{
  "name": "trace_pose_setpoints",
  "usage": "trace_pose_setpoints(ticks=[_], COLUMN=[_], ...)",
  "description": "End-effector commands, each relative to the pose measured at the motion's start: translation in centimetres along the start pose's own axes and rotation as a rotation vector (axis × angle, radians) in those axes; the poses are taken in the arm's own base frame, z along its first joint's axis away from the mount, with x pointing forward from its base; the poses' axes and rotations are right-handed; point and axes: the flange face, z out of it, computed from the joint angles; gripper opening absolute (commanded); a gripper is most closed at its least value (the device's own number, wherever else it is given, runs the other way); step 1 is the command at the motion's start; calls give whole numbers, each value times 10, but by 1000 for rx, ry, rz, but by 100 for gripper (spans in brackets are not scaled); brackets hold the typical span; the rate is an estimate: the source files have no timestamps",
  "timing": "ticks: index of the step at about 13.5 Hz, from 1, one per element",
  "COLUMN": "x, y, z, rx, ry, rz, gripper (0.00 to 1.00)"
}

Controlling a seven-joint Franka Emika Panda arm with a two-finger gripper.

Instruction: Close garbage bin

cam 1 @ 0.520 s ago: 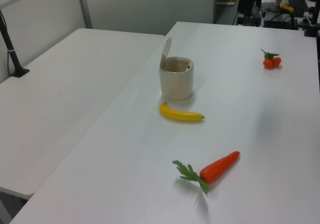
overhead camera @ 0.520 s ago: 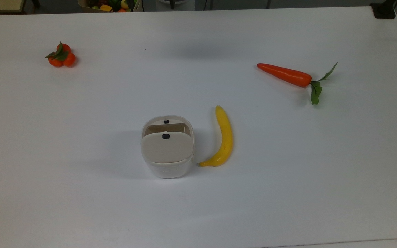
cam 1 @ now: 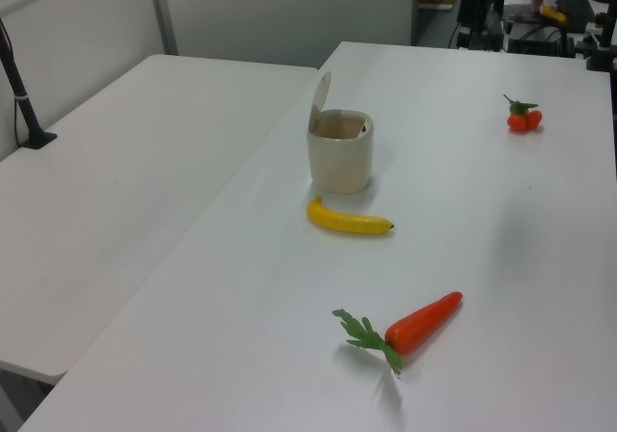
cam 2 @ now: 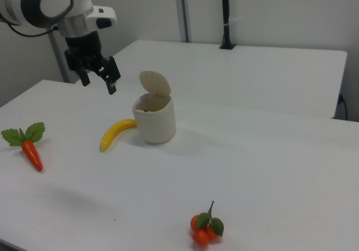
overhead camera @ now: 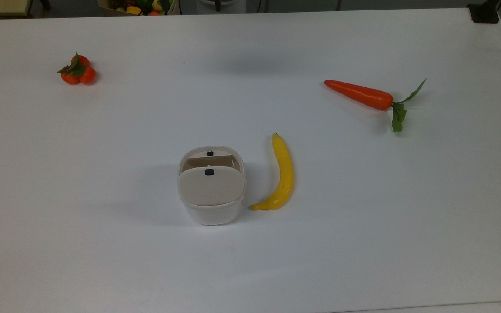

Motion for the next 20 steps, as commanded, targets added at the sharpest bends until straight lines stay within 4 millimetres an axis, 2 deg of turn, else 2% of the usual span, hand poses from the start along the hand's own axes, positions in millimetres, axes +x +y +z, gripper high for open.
trace_pose_setpoints(ticks=[1,8,11,13,14,15,19,20], x=[-4,1,2,3,3,3,3,4], y=[0,0,8,8,8,8,8,7], z=[-1,1,2,3,3,4,5,4], rx=[9,10,7,7,7,7,11,15], ry=[1,25,23,21,21,20,20,27], rz=[-15,-28,-138,-146,-154,-170,-194,-193], gripper=[100,100,100,100,95,84,29,18])
